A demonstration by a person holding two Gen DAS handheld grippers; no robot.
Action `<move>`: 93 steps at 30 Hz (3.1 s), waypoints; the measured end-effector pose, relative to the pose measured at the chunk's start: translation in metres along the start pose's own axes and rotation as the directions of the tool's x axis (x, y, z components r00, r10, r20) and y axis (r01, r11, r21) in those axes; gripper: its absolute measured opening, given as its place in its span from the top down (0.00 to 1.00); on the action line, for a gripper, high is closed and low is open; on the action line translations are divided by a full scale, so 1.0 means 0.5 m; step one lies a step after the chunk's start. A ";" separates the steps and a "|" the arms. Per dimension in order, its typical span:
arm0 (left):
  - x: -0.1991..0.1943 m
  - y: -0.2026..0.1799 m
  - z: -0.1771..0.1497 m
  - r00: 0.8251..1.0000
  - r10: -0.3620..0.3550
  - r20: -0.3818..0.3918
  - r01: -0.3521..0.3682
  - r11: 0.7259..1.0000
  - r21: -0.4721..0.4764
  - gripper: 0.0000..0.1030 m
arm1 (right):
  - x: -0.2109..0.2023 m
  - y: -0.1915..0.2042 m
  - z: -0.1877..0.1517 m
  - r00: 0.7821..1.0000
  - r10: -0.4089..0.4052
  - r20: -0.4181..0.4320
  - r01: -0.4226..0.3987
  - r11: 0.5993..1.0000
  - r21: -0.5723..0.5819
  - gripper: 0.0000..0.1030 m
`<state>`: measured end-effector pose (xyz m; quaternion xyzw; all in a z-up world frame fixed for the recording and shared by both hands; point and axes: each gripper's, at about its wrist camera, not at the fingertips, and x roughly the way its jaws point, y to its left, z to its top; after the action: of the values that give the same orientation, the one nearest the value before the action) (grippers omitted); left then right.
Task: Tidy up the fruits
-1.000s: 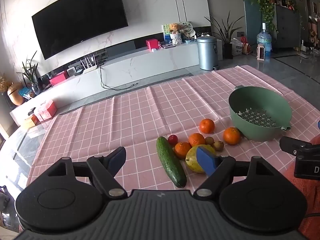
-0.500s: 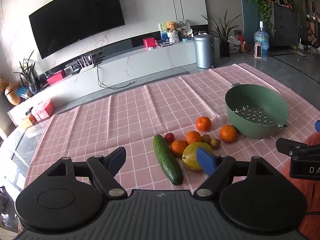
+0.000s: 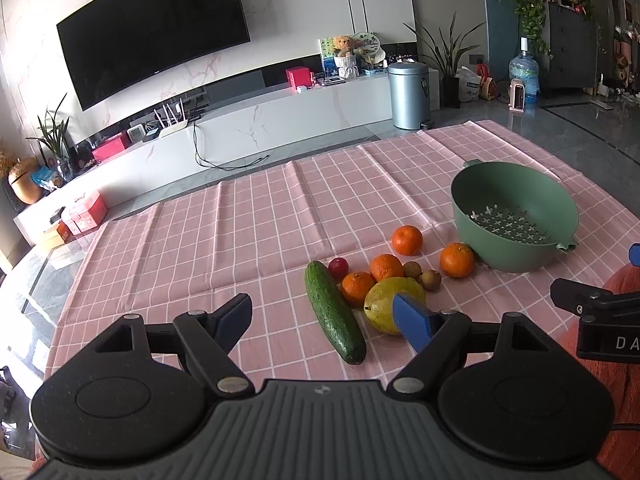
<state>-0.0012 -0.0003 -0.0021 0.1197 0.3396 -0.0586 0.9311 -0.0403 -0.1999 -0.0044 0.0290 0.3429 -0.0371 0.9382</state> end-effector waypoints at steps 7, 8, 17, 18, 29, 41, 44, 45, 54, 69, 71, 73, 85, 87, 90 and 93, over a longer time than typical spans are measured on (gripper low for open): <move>0.005 -0.001 -0.001 1.000 -0.006 -0.007 0.006 1.000 0.004 0.09 | 0.003 0.003 0.004 1.000 -0.003 -0.011 0.003 1.000 -0.006 0.04; 0.006 -0.001 -0.001 1.000 -0.008 -0.008 0.008 1.000 0.005 0.09 | 0.003 0.003 0.004 1.000 -0.003 -0.012 0.003 1.000 -0.006 0.04; 0.010 -0.003 -0.003 1.000 -0.007 -0.017 0.007 1.000 0.010 0.09 | 0.008 0.008 0.006 1.000 -0.006 -0.023 0.006 1.000 -0.015 0.04; 0.010 -0.003 -0.003 1.000 -0.006 -0.018 0.006 1.000 0.010 0.09 | 0.009 0.008 0.006 1.000 -0.006 -0.024 0.006 1.000 -0.015 0.04; 0.011 -0.004 -0.004 1.000 -0.008 -0.022 0.008 1.000 0.010 0.09 | 0.015 0.004 0.006 0.999 0.006 -0.046 -0.006 1.000 -0.004 0.04; 0.011 -0.008 -0.006 1.000 -0.006 -0.028 0.007 1.000 0.008 0.09 | 0.017 0.001 0.005 0.999 0.012 -0.053 -0.011 1.000 0.008 0.04; 0.012 -0.006 -0.006 1.000 -0.007 -0.030 0.007 1.000 0.008 0.09 | 0.017 0.001 0.004 0.999 0.012 -0.053 -0.012 1.000 0.006 0.04; 0.012 -0.006 -0.007 1.000 -0.008 -0.031 0.008 1.000 0.009 0.09 | 0.017 0.001 0.003 0.998 0.012 -0.054 -0.012 1.000 0.006 0.04; 0.013 -0.005 -0.003 0.999 -0.012 -0.036 0.012 1.000 0.010 0.09 | 0.017 -0.001 0.002 0.998 0.009 -0.055 -0.008 1.000 0.015 0.04; 0.081 0.047 0.026 0.993 -0.095 -0.077 0.090 0.994 -0.065 0.14 | 0.078 0.028 0.013 0.985 0.162 -0.061 -0.158 0.986 0.057 0.04; 0.106 0.059 0.031 0.990 -0.096 -0.107 0.088 0.993 -0.081 0.16 | 0.099 0.047 0.017 0.980 0.183 -0.074 -0.181 0.983 0.031 0.04; 0.132 0.072 0.033 0.982 -0.131 -0.139 0.116 0.987 -0.115 0.21 | 0.126 0.066 0.022 0.974 0.207 -0.097 -0.206 0.978 0.018 0.12; 0.267 0.129 -0.002 0.945 -0.236 -0.226 0.152 0.930 -0.335 0.31 | 0.277 0.134 0.027 0.943 0.269 -0.197 -0.263 0.963 0.054 0.30; 0.288 0.134 -0.011 0.934 -0.254 -0.253 0.156 0.924 -0.350 0.33 | 0.297 0.138 0.024 0.936 0.276 -0.218 -0.268 0.961 0.066 0.30; 0.306 0.138 -0.023 0.927 -0.273 -0.256 0.163 0.910 -0.381 0.35 | 0.327 0.145 0.020 0.922 0.294 -0.253 -0.280 0.956 0.091 0.29; 0.322 0.146 -0.030 0.916 -0.315 -0.250 0.186 0.883 -0.430 0.36 | 0.346 0.148 0.015 0.910 0.314 -0.270 -0.296 0.949 0.107 0.28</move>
<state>0.1259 0.0698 -0.1040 -0.1096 0.5000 -0.0901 0.8543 0.1029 -0.1352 -0.1082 0.1171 0.4637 0.1036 0.8721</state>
